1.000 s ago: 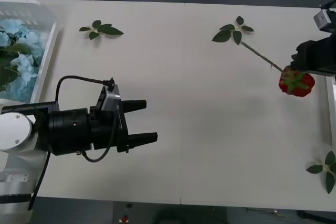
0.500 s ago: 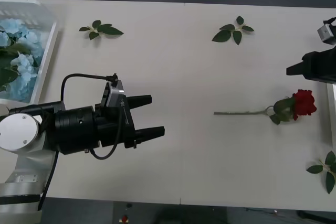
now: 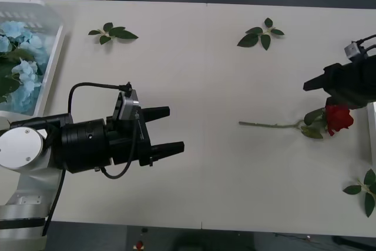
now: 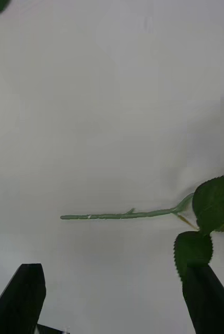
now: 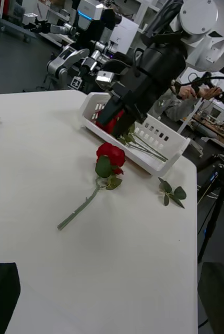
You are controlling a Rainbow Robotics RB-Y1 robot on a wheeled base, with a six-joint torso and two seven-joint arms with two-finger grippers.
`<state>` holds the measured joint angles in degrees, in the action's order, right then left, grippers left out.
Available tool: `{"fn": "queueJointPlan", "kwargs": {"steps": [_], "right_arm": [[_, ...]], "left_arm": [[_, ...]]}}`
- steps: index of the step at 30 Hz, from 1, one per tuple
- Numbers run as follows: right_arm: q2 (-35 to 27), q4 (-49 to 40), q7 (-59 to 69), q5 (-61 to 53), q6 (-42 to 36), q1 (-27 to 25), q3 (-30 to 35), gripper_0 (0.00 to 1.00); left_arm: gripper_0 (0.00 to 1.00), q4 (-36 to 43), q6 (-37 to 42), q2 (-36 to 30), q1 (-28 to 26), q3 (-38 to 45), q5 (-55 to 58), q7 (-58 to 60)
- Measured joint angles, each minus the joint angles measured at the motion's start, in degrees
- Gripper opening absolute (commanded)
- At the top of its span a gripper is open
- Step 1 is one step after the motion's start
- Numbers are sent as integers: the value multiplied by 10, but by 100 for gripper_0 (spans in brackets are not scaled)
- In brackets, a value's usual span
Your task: Put the red flowers into the right box and the blue flowers into the left box
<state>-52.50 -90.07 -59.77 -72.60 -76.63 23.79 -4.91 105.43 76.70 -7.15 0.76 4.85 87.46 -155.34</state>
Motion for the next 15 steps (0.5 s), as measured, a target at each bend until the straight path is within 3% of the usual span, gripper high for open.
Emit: {"fn": "queueJointPlan", "kwargs": {"steps": [6,15], "right_arm": [[0,-62,195,0,0,0,-46,77],[0,-91,389,1,38,0,-119,77]], "left_arm": [[100,0,0,0,0,0,0,0],[100,0,0,0,0,0,0,0]]}}
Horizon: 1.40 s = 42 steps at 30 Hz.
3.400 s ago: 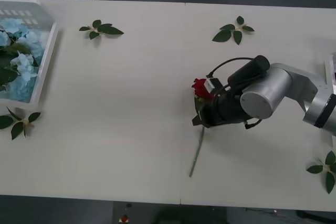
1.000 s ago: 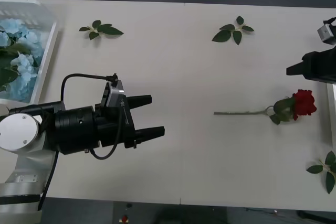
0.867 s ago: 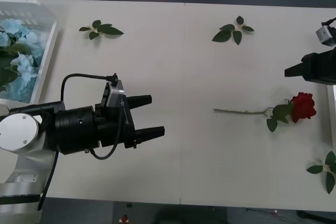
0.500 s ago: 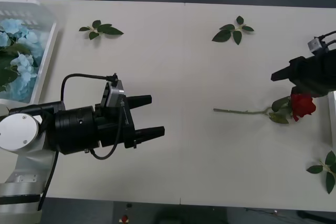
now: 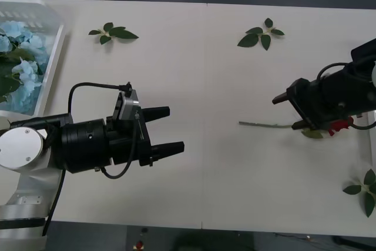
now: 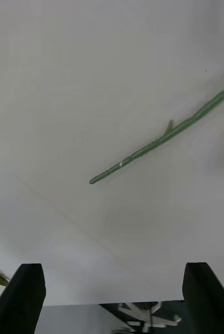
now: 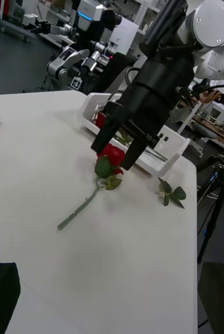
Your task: Put the red flowers into the right box and the blue flowers into the left box
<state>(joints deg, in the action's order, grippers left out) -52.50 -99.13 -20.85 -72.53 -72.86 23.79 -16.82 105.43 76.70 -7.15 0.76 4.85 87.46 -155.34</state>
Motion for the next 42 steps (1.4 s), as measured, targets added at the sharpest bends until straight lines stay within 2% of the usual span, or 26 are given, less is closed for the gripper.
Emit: {"fn": "queueJointPlan", "kwargs": {"steps": [12,20,27,32,36,42], "right_arm": [[0,1,253,59,126,0,-105,77],[0,32,284,79,173,0,-111,77],[-3,75,284,77,178,0,-111,78],[-36,83,284,66,179,0,-126,77],[-66,84,284,66,210,0,-159,77],[-71,113,284,66,209,0,-167,77]], "left_arm": [[100,0,0,0,0,0,0,0],[100,0,0,0,0,0,0,0],[100,0,0,0,0,0,0,0],[100,0,0,0,0,0,0,0],[100,0,0,0,0,0,0,0],[100,-18,0,0,-18,1,2,0]]}}
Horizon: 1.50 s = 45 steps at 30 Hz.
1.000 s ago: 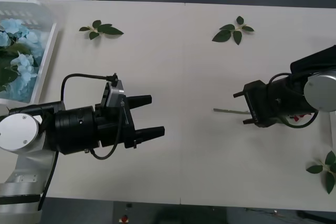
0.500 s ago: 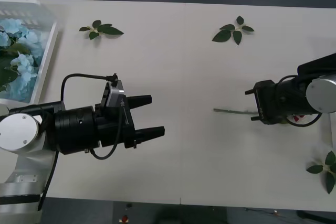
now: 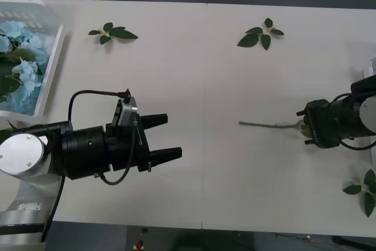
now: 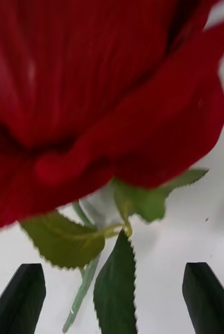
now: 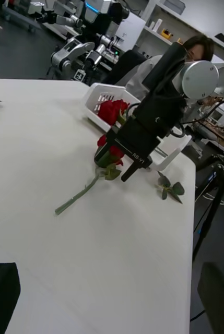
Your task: Put the red flowers into the right box and the blue flowers into the left box
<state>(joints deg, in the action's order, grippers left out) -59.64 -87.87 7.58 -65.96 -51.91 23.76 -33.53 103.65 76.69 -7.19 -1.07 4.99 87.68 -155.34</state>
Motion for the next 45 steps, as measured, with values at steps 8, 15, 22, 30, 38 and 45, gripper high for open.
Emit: {"fn": "queueJointPlan", "kwargs": {"steps": [8,15,22,30,38,45], "right_arm": [[0,44,0,0,36,0,-1,77],[1,71,0,1,48,0,-1,46],[10,101,0,10,64,0,-1,7],[26,123,0,10,77,0,-1,0],[26,123,-6,10,77,3,-1,0],[24,102,-30,-27,47,12,34,0]], "left_arm": [[100,-27,-2,-62,17,19,65,0],[100,-27,-20,-129,32,45,92,0],[100,-27,-20,-170,30,45,132,0],[100,-27,-35,-207,28,45,132,0],[100,-27,-43,-235,28,45,164,0],[100,-27,-69,-258,28,29,242,0]]}}
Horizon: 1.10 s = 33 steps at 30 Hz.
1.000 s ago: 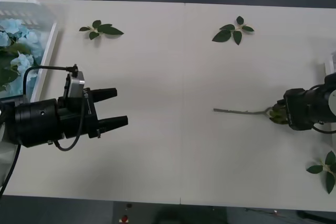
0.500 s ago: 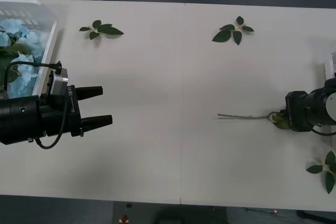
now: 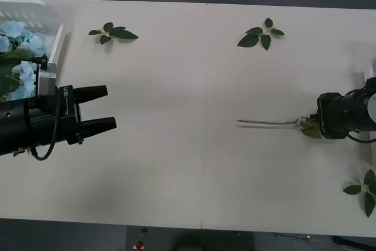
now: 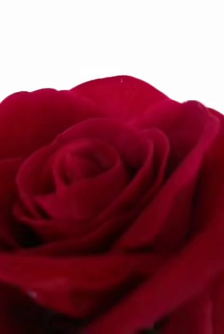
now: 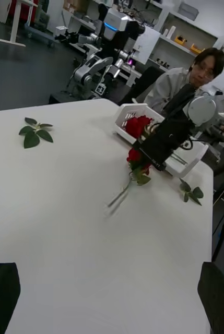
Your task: Put the red flowers into the right box and the blue flowers into the left box
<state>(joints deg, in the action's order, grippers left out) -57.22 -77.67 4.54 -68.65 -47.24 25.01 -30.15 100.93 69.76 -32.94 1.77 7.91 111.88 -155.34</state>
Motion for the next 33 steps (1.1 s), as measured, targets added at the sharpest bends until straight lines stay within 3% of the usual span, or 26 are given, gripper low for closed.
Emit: {"fn": "queueJointPlan", "kwargs": {"steps": [6,21,28,33], "right_arm": [[-5,-48,-19,-4,-60,0,95,0],[-43,-54,-359,-49,-171,0,223,0],[-53,13,-510,-41,-203,13,247,0],[-67,89,-696,-41,-203,33,246,0]], "left_arm": [[100,0,-3,-5,0,-11,30,0],[100,0,-3,-42,0,-12,51,0],[100,0,-17,-42,0,-12,62,0],[100,0,-17,-42,0,-12,62,0]]}}
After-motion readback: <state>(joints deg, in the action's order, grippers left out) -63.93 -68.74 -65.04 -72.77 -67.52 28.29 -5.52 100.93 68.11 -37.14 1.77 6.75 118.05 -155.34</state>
